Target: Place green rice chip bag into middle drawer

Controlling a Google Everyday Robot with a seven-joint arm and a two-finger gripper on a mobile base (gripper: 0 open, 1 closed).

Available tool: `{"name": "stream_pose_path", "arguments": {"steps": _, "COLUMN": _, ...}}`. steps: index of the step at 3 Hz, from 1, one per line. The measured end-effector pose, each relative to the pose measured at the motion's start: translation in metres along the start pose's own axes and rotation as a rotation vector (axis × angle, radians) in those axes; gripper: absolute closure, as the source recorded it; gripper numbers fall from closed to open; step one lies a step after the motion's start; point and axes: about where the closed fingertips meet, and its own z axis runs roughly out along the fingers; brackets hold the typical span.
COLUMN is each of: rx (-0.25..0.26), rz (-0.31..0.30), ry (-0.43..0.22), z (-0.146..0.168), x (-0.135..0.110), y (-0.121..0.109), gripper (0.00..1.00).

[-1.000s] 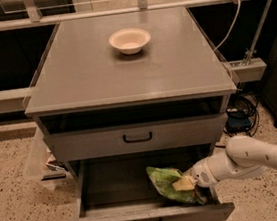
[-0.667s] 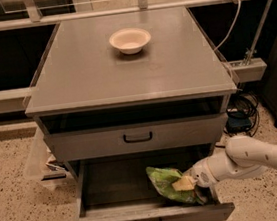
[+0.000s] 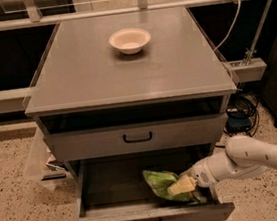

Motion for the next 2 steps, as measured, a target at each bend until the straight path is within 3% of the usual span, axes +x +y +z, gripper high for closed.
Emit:
{"name": "stream_pose_path", "arguments": {"steps": 1, "rx": 0.0, "rz": 0.0, "ry": 0.0, "z": 0.0001, "x": 0.0, "y": 0.0, "gripper": 0.0}}
{"name": "stream_pose_path", "arguments": {"steps": 2, "rx": 0.0, "rz": 0.0, "ry": 0.0, "z": 0.0001, "x": 0.0, "y": 0.0001, "gripper": 0.0}}
